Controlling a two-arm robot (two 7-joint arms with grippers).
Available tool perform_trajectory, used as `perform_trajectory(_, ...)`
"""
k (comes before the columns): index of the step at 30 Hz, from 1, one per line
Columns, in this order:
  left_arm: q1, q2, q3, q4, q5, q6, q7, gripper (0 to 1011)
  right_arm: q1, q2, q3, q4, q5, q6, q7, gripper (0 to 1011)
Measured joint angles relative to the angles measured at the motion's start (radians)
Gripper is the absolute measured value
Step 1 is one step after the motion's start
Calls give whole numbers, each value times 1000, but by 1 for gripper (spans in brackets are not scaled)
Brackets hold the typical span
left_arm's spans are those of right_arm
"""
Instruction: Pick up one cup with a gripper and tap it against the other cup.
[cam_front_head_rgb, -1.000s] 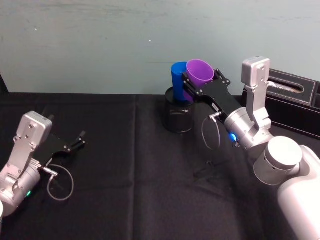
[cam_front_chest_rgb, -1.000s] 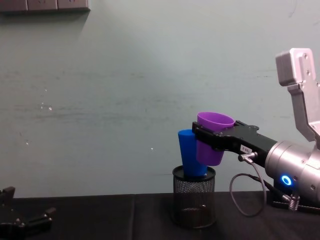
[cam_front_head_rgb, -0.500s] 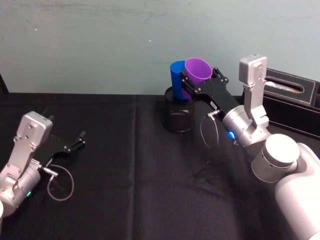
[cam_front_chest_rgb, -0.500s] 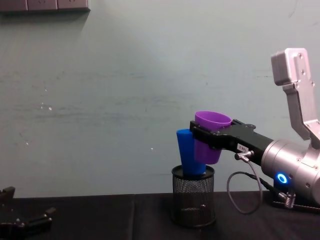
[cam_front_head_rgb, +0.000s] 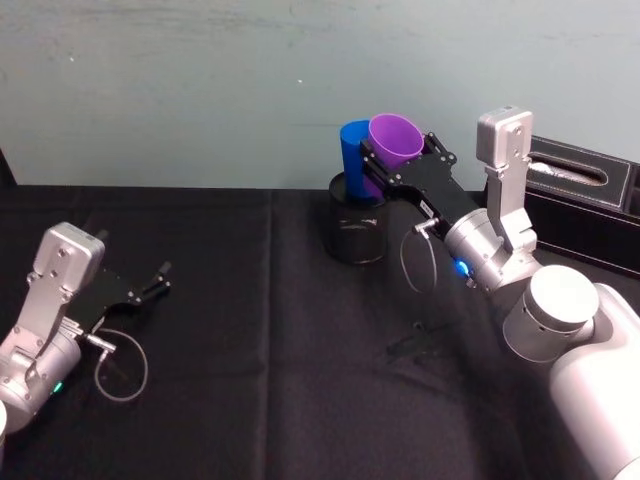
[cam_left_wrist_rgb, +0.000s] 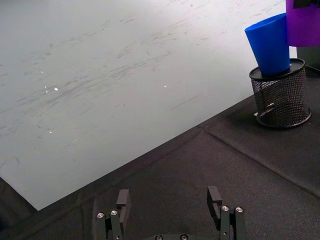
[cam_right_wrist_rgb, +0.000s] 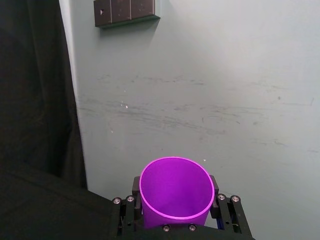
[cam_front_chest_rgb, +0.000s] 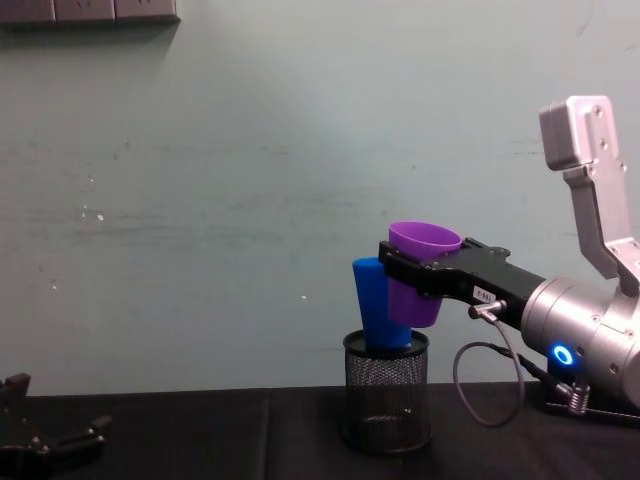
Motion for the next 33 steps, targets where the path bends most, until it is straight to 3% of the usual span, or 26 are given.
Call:
perform_trajectory(10, 0, 0, 0, 0, 0, 0, 0, 1011, -16, 10, 4, -27, 1, 13, 1, 739)
perform_trajectory(33, 0, 0, 0, 0, 0, 0, 0, 1011, -132, 74, -2, -244, 24, 130, -5, 739)
